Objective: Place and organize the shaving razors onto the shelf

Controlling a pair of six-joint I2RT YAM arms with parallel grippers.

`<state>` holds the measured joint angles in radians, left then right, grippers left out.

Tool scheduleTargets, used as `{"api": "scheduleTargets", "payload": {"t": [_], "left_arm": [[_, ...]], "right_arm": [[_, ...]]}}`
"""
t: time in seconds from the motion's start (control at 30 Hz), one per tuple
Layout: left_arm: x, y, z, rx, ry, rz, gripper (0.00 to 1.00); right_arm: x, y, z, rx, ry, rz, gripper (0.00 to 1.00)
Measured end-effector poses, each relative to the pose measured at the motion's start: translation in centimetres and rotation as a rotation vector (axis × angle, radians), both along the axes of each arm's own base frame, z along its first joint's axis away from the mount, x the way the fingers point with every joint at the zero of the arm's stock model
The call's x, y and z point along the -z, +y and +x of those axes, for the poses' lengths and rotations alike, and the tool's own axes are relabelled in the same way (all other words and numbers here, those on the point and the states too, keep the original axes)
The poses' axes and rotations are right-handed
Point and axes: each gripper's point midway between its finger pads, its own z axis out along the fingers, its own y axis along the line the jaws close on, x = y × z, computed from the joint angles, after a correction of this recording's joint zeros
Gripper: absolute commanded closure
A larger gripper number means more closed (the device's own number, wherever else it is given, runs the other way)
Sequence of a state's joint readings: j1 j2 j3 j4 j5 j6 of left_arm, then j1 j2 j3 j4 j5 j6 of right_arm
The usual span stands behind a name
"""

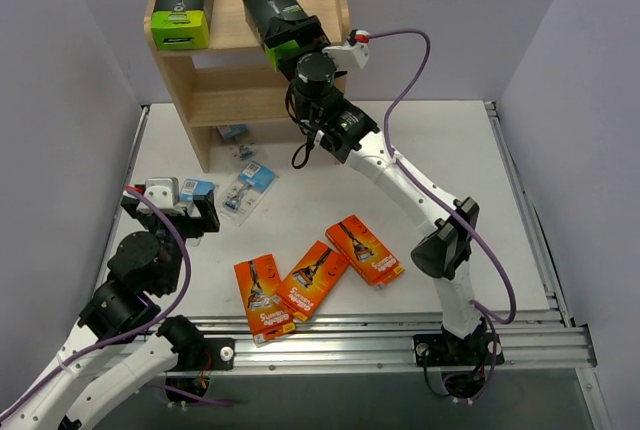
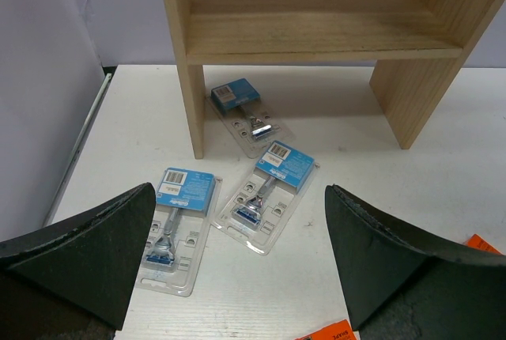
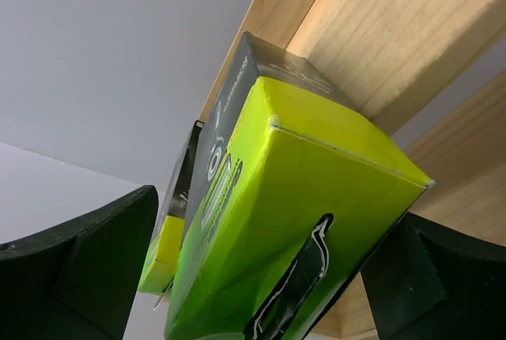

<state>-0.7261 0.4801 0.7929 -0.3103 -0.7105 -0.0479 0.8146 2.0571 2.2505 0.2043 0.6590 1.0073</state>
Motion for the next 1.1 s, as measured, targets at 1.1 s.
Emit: {"api": "scheduleTargets", "payload": {"t": [1.1], "left_arm": [[0.0, 0.2, 0.0, -0.010, 0.000, 0.001, 0.03]], "right_arm": [[-1.8, 2.0, 2.1, -0.226, -0.039, 0.110, 0.00]]}}
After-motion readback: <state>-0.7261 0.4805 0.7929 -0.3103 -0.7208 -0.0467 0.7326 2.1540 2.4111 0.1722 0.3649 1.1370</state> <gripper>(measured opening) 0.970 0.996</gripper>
